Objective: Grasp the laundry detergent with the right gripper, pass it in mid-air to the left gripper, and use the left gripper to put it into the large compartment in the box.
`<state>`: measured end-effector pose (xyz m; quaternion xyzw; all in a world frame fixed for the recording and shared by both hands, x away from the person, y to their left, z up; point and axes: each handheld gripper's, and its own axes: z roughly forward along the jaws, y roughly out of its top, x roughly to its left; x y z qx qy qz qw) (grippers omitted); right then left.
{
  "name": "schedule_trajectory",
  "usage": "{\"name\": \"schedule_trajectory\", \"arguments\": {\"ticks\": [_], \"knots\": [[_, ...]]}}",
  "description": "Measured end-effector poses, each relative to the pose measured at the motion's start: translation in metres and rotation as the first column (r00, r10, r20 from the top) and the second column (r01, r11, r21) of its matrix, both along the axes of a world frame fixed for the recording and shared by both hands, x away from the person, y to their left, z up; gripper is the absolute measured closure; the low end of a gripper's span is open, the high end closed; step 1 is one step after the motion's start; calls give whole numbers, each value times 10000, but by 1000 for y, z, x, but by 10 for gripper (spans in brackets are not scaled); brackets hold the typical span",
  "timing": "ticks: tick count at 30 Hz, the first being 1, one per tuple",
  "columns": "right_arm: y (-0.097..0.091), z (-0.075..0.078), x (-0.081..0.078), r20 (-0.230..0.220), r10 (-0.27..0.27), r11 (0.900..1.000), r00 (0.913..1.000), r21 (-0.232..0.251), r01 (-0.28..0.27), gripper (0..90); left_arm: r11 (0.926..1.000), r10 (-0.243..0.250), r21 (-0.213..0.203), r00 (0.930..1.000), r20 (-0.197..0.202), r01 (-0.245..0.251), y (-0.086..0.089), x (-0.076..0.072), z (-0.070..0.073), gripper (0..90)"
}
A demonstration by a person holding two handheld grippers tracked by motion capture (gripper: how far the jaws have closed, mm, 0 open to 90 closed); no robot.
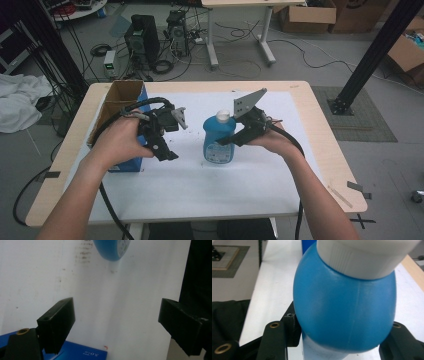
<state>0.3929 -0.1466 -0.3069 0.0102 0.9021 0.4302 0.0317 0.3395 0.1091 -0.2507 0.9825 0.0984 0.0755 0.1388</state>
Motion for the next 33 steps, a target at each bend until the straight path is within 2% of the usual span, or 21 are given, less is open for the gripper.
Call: {"name": "schedule_trajectory", "arguments": {"ticks": [4, 16, 27, 33], "knots": [[8, 5, -6, 17, 284, 9995, 9996, -167, -284, 454, 9999, 29, -116, 9998, 175, -27, -5, 0, 15, 145], [24, 11, -18, 160, 812, 9964, 9966, -258, -808, 454, 9990, -124, -435, 9996, 242, 135, -19, -1, 38, 137], [35, 12, -24, 203, 1090, 9936, 9938, -308, -1084, 454, 9984, -332, -448, 9992, 233, 343, -36, 0, 44, 129], [41, 11, -26, 217, 1246, 9915, 9920, -416, -1236, 454, 9981, -527, -295, 9985, 168, 532, -46, 0, 44, 125]]}}
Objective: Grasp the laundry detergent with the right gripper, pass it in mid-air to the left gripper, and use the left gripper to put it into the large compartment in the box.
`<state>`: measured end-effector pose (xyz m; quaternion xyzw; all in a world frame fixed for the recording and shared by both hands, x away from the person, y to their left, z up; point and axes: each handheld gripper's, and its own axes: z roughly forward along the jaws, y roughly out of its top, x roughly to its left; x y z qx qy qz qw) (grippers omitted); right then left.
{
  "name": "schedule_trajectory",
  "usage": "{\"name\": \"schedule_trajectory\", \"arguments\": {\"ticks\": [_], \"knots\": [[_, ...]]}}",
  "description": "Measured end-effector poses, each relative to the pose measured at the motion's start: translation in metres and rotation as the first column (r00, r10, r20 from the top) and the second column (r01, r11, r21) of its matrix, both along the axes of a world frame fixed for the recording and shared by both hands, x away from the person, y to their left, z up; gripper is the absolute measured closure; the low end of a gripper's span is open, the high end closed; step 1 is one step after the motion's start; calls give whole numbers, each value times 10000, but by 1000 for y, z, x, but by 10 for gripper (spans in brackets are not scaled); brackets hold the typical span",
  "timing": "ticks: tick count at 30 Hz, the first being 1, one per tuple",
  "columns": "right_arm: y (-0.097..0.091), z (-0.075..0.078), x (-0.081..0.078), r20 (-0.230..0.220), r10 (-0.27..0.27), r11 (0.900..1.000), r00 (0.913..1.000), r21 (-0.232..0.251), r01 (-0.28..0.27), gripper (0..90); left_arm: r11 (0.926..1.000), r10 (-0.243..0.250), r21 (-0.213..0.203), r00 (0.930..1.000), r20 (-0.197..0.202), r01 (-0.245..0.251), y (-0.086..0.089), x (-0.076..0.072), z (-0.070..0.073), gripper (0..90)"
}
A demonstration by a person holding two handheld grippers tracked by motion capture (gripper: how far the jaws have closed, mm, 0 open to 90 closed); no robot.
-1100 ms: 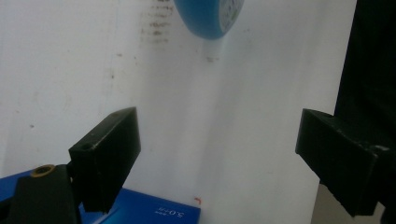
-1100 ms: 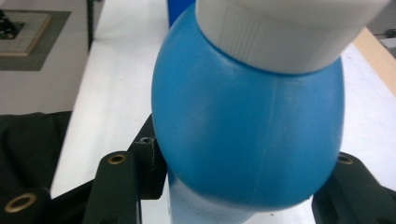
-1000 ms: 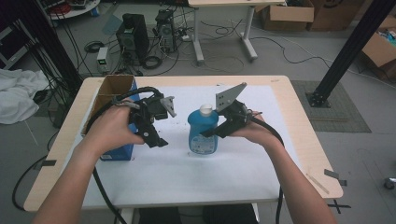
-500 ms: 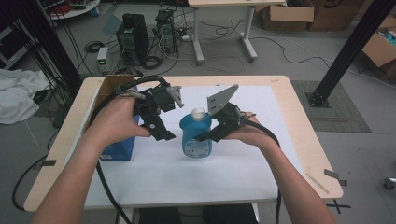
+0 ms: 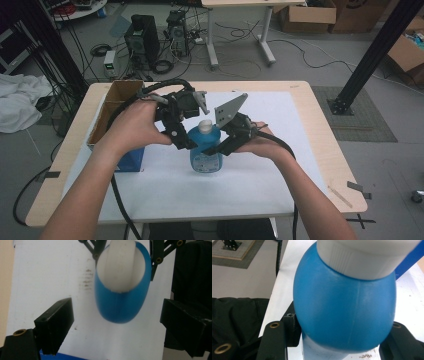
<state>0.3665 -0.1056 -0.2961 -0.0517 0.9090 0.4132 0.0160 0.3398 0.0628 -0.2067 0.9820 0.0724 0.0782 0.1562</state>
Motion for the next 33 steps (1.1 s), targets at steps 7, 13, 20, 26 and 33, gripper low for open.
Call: {"name": "schedule_trajectory", "arguments": {"ticks": [7, 13, 20, 26, 33], "knots": [[2, 0, -1, -2, 68, 10000, 10000, 21, -68, 454, 9999, -112, 129, 9999, -86, 113, -7, 0, -1, 121], [4, 1, -2, 32, 118, 9999, 9999, 79, -118, 454, 9986, -267, 448, 9996, -126, 272, -13, 1, -4, 120], [6, 2, -4, -4, 136, 9999, 9999, 15, -136, 454, 9976, -365, 581, 9993, -108, 371, -18, 0, -6, 120], [6, 2, -4, 45, 230, 9997, 9997, 52, -230, 454, 9972, -424, 611, 9990, -151, 433, -20, 1, -8, 134], [5, 3, -4, 61, 235, 9997, 9997, 83, -236, 453, 9976, -395, 554, 9990, -230, 407, -22, 3, -11, 156]]}}
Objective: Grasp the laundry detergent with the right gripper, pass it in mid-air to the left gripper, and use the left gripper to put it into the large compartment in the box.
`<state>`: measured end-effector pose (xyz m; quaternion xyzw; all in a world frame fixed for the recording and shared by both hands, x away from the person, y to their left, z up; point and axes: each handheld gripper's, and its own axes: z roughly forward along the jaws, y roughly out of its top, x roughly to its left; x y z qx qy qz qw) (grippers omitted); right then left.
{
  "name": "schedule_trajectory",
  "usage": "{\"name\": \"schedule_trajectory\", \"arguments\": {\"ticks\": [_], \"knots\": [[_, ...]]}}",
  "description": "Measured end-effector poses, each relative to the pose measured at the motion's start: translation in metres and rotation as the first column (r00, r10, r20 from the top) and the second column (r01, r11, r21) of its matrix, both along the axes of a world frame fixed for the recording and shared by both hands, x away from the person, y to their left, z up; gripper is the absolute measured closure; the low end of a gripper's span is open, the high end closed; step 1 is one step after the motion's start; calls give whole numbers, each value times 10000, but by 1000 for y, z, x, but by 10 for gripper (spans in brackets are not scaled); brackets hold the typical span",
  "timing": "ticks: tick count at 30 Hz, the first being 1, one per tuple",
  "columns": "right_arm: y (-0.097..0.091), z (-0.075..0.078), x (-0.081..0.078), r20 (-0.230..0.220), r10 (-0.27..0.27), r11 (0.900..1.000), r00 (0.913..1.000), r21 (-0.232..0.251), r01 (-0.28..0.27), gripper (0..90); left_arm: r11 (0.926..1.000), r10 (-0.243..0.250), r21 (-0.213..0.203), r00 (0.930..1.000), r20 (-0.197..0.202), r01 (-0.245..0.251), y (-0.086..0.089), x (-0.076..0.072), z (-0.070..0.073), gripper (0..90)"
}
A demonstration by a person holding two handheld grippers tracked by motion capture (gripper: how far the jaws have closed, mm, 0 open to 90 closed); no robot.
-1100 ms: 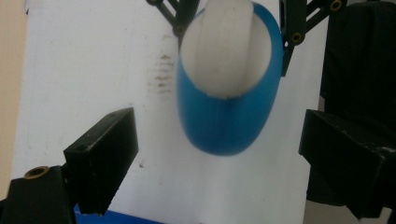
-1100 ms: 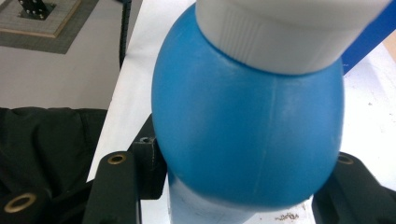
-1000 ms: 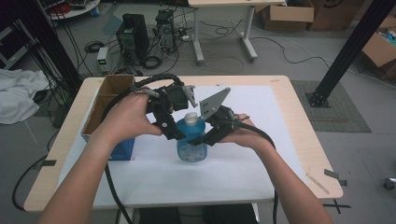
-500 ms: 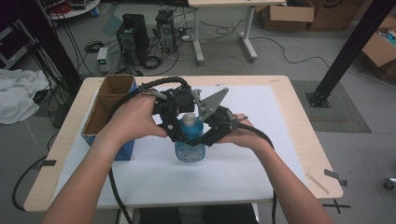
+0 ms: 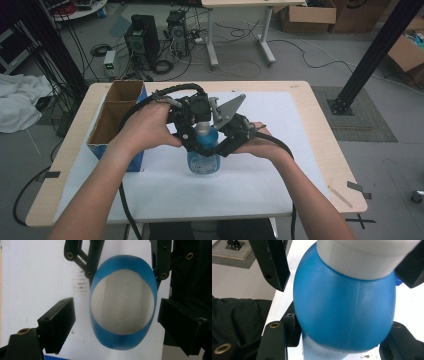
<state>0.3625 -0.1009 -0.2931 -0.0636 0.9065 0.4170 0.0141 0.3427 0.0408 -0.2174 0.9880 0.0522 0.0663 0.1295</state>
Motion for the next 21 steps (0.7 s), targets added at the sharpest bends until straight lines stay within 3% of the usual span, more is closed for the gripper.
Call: {"name": "schedule_trajectory", "arguments": {"ticks": [21], "knots": [[-1, -1, -1, -109, -56, 10000, 9999, -10, 55, 453, 9999, -101, -21, 9999, -26, 101, -2, 0, -2, 229]]}}
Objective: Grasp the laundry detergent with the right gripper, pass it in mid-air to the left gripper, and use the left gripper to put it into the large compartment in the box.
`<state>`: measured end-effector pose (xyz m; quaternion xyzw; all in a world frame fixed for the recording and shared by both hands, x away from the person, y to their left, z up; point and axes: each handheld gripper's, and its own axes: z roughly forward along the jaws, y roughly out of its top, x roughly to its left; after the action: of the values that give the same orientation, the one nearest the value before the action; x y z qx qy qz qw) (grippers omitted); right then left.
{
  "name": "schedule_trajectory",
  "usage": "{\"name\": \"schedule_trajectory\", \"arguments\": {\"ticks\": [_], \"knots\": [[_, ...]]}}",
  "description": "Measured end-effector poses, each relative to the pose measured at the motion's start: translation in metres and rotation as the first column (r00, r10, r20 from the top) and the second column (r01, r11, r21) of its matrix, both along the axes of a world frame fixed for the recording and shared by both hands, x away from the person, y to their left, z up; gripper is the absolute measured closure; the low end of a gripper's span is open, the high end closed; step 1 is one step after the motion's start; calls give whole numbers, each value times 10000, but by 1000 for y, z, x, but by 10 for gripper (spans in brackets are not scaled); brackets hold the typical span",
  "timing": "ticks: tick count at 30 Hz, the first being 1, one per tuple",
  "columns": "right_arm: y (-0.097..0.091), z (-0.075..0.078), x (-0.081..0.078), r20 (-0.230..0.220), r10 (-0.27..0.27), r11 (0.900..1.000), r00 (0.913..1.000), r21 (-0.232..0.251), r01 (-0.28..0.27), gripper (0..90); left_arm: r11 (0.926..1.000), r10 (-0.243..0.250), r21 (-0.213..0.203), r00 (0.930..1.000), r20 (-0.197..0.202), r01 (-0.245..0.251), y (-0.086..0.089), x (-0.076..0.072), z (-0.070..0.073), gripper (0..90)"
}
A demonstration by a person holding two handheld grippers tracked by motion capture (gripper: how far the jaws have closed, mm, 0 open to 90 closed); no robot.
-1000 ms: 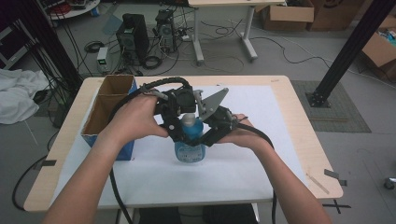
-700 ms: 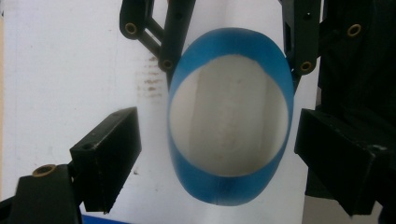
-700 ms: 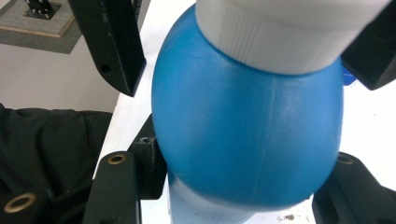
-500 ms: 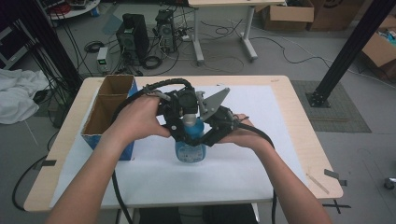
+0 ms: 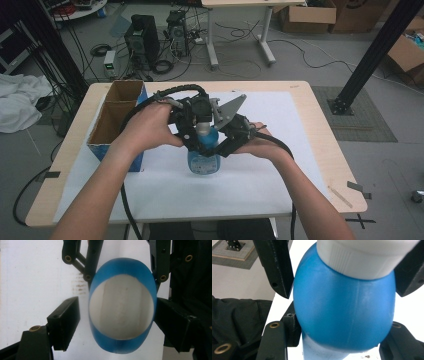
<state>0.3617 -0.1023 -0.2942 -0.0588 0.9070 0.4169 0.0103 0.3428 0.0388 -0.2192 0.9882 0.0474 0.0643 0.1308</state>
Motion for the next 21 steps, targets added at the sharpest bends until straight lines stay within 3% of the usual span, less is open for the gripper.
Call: {"name": "schedule_trajectory", "arguments": {"ticks": [21], "knots": [[0, -1, 0, -20, -52, 10000, 10000, 13, 53, 453, 10000, -70, 45, 10000, 70, 70, -2, 1, -2, 288]]}}
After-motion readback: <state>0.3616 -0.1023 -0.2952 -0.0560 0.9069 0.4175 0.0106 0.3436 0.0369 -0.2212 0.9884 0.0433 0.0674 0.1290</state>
